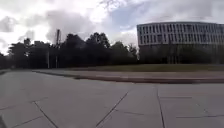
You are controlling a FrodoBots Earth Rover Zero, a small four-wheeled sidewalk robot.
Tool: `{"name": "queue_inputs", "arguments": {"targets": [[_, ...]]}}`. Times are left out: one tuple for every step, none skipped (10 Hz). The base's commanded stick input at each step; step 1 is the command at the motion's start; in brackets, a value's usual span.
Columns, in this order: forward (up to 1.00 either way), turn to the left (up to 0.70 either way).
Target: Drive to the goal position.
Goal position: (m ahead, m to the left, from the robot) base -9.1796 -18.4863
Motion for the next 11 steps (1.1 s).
{"name": "queue_inputs", "arguments": {"targets": [[0.70, -0.35], [0.70, -0.35], [0.70, -0.35], [0.70, -0.35], [0.70, -0.35], [0.70, -0.35], [0.70, -0.35], [0.70, -0.35], [0.70, -0.35], [0.70, -0.35], [0.70, -0.35]]}}
